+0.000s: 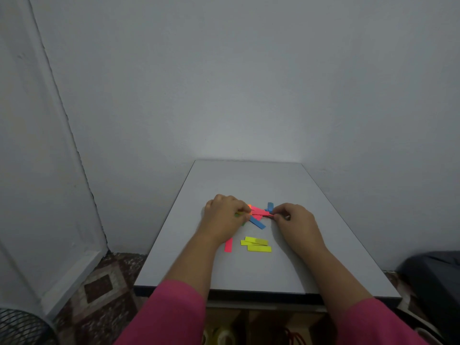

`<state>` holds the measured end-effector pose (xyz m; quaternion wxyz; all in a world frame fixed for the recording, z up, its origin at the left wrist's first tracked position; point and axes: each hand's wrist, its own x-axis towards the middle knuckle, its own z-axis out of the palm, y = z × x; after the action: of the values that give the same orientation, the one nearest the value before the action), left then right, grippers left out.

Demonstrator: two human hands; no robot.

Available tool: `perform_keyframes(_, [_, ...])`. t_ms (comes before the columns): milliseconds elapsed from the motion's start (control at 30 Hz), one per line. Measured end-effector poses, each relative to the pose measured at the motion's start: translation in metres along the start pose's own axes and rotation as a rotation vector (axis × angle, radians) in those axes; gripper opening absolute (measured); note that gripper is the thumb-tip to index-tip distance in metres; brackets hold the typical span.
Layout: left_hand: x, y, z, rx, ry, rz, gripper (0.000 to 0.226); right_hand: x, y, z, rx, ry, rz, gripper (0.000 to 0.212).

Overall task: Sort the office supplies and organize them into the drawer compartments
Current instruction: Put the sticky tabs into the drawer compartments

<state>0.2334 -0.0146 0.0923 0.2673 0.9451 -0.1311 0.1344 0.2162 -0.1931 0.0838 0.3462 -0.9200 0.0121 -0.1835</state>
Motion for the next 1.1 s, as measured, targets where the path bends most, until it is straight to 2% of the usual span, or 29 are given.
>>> perform_keyframes(67, [-0.001, -0.001, -0.002, -0.179, 0.057, -0.071, 0.012, 0.000, 0.000, -0.001, 0.081, 0.033, 0.016, 0.018])
perform_keyframes(200, [-0.001, -0.007, 0.000, -0.410, 0.141, -0.153, 0.024, -0.001, 0.000, -0.004, 0.227, 0.064, 0.052, 0.020])
perform_keyframes(367, [0.003, -0.015, 0.005, -0.416, 0.190, -0.178, 0.042, -0.001, 0.000, -0.004, 0.272, 0.064, 0.065, 0.022])
perform_keyframes(600, [0.006, -0.016, 0.000, -0.494, 0.332, -0.284, 0.044, -0.001, 0.000, -0.004, 0.319, 0.068, 0.066, 0.018])
perform_keyframes(667, [0.003, -0.014, -0.005, -0.424, 0.316, -0.334, 0.043, -0.001, 0.001, -0.004, 0.322, 0.076, 0.075, 0.017])
perform_keyframes(733, [-0.002, -0.011, -0.011, -0.304, 0.237, -0.350, 0.037, 0.000, 0.001, -0.004, 0.333, 0.081, 0.076, 0.017])
perform_keyframes(800, [-0.006, -0.006, -0.012, -0.139, 0.087, -0.304, 0.031, 0.000, 0.002, -0.003, 0.336, 0.079, 0.072, 0.017])
perform_keyframes(867, [-0.007, -0.004, -0.011, -0.057, 0.033, -0.249, 0.025, 0.000, 0.002, -0.004, 0.328, 0.075, 0.068, 0.017])
perform_keyframes(933, [-0.007, -0.004, -0.010, -0.107, 0.064, -0.260, 0.014, -0.001, 0.002, -0.004, 0.339, 0.071, 0.068, 0.016])
perform_keyframes(1100, [-0.005, -0.011, -0.007, -0.463, 0.148, -0.223, 0.018, 0.000, 0.003, -0.004, 0.357, 0.065, 0.070, 0.016])
